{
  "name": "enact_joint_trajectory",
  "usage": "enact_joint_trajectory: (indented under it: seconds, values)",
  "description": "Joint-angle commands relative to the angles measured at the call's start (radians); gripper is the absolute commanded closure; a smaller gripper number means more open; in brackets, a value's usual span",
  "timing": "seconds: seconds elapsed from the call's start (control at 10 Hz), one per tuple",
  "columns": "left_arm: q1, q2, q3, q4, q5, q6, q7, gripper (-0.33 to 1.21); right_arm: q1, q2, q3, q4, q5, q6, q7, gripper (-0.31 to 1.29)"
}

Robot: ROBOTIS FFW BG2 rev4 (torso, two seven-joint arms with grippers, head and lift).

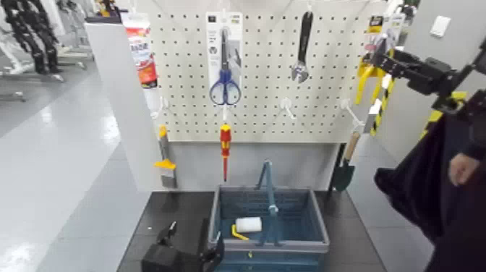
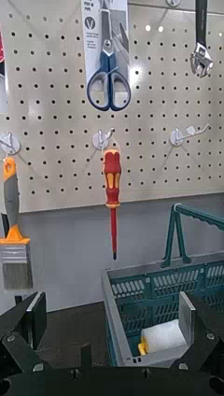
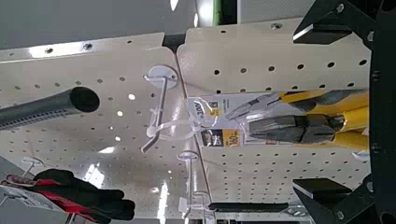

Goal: Put the yellow pliers into the crate.

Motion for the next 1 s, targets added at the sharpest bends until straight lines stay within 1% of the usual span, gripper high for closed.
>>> enact_joint_trajectory:
  seconds: [0.1, 0.2, 0.3, 0.5, 0.6, 0.8, 0.9, 1.0]
  values:
    - [-0.008, 0.002, -0.008, 0.001, 0.0, 0.001, -0.001, 0.22, -0.036, -0.014, 0.048, 0.053, -0.021, 0.011, 0.038, 0.24]
    - [-0.01, 0.002, -0.009, 0.001, 0.0, 0.001, -0.001, 0.22, -0.042, -0.015, 0.057, 0.059, -0.025, 0.012, 0.04, 0.26]
    - [-0.01, 0.002, -0.009, 0.003, 0.0, 0.0, -0.001, 0.22, -0.047, -0.015, 0.06, 0.061, -0.025, 0.012, 0.04, 0.33]
    - [-0.014, 0.002, -0.011, 0.005, 0.0, 0.001, -0.001, 0.22, -0.055, -0.014, 0.074, 0.066, -0.024, 0.017, 0.041, 0.61]
    - [-0.016, 0.004, -0.011, 0.006, 0.0, 0.0, -0.003, 0.22, -0.058, -0.012, 0.078, 0.07, -0.022, 0.017, 0.043, 0.85]
    - [-0.017, 0.004, -0.012, 0.008, 0.0, -0.002, -0.003, 0.22, -0.067, -0.012, 0.091, 0.078, -0.019, 0.017, 0.046, 0.99]
    - [-0.019, 0.004, -0.012, 0.009, 0.0, -0.002, -0.003, 0.22, -0.072, -0.012, 0.094, 0.079, -0.016, 0.012, 0.044, 1.01]
    - [-0.019, 0.004, -0.012, 0.011, 0.002, -0.002, -0.001, 0.22, -0.076, -0.012, 0.094, 0.081, -0.016, 0.011, 0.041, 1.05]
